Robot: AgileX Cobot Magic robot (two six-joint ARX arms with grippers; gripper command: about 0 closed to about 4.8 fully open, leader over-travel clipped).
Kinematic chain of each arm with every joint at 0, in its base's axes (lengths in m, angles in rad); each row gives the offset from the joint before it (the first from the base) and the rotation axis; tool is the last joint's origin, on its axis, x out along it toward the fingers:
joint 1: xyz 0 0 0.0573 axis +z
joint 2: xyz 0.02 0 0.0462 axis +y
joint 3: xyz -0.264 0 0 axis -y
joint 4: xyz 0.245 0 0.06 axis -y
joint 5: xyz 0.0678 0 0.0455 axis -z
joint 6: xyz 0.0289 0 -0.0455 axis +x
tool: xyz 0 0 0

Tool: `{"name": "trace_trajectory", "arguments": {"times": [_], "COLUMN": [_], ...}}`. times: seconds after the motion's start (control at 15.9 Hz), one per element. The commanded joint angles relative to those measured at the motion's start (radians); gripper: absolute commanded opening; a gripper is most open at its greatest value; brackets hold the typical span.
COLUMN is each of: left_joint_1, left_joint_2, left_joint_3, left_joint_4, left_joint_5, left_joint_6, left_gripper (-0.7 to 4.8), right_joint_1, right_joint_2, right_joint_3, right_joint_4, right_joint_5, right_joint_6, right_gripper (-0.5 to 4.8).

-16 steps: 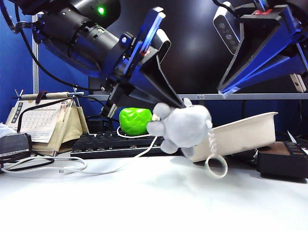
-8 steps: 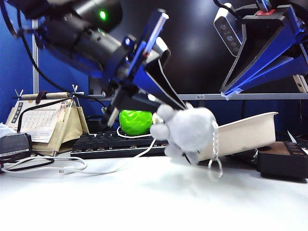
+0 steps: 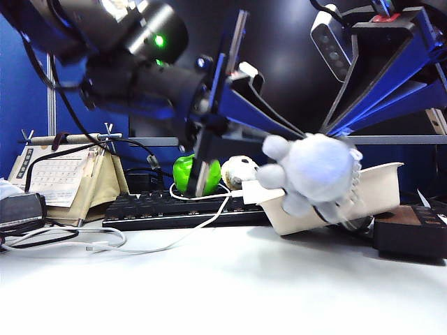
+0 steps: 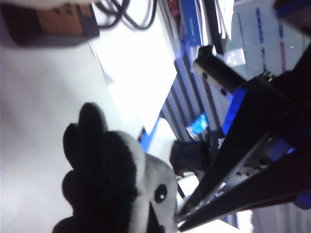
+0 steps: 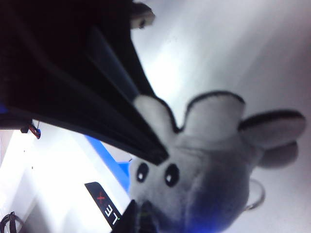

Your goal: Place the tilting octopus upright.

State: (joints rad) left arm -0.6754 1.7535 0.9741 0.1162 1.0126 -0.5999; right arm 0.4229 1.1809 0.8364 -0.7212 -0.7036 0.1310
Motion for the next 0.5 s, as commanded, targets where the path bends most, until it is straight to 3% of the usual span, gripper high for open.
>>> {"name": "trace_trajectory", "arguments": {"times": [0.06,0.5], "left_joint_1": [0.000,0.000], "left_joint_2": [0.037,0.050], "left_joint_3": [0.002,0.002], "left_joint_4": [0.013,0.010], "left_joint_5": [0.038,-0.104], "left_joint_6": [-0.023,-0.017], "left_gripper": [-0.06,-0.06], "right_joint_1": [0.000,0.000], "right_joint_2": [-0.003,-0.003], "right_joint_3": [0.003,0.003], "right_joint_4": [0.007,0.006], "right_joint_5": [-0.006,-0.006], "right_joint_6": [-0.005,-0.005], "right_gripper": [-0.01,-0.01]}}
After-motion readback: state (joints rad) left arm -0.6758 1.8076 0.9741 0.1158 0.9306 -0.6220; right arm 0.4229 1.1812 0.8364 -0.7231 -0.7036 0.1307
